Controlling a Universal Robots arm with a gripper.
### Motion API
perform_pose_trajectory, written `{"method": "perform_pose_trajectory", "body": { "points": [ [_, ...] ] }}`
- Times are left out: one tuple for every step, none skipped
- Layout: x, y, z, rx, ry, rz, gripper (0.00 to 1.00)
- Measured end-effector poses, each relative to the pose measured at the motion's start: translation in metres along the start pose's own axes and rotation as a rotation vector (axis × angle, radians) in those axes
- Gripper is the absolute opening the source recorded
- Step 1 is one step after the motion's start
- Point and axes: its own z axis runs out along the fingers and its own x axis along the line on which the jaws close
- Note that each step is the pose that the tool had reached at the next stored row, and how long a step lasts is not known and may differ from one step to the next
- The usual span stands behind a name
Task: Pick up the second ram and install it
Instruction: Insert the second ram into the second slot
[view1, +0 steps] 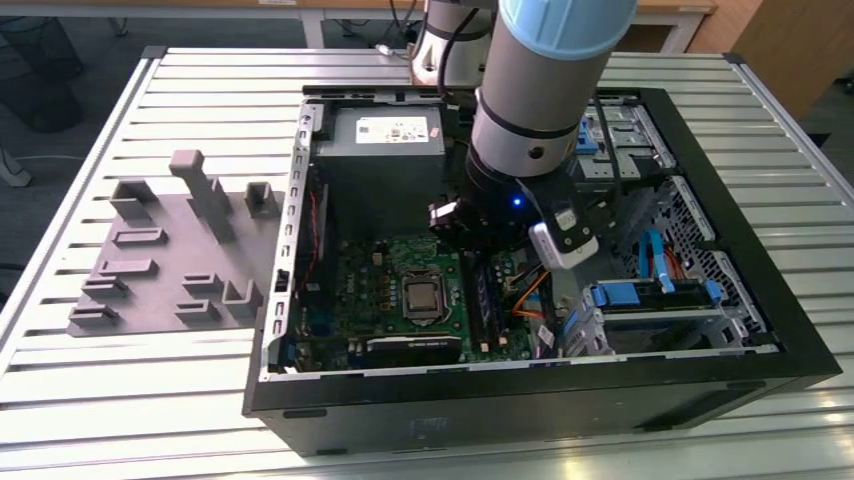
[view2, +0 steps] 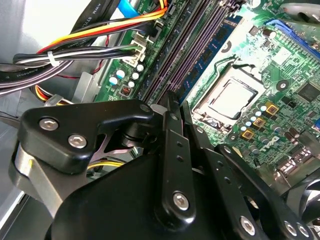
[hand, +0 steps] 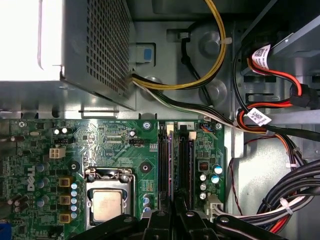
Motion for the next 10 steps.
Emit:
{"method": "perform_pose_trajectory", "body": {
  "points": [
    [0.0000, 0.0000, 0.0000, 0.0000, 0.0000, 0.000, 0.14],
    [0.0000, 0.0000, 0.0002, -0.0001, -0.0001, 0.000, 0.14],
    [0.0000, 0.0000, 0.0006, -0.0003, -0.0001, 0.000, 0.14],
    [0.0000, -0.0001, 0.0010, -0.0003, 0.0002, 0.000, 0.14],
    [-0.0001, -0.0005, 0.0015, 0.0000, 0.0006, -0.002, 0.14],
    [-0.0001, -0.0008, 0.0024, 0.0000, 0.0010, -0.003, 0.14],
    [-0.0001, -0.0010, 0.0034, 0.0000, 0.0013, -0.004, 0.14],
    [-0.0001, -0.0012, 0.0044, 0.0000, 0.0015, -0.004, 0.14],
    [-0.0001, -0.0014, 0.0053, -0.0001, 0.0017, -0.004, 0.14],
    [-0.0002, -0.0016, 0.0062, 0.0001, 0.0019, -0.004, 0.14]
  ]
}}
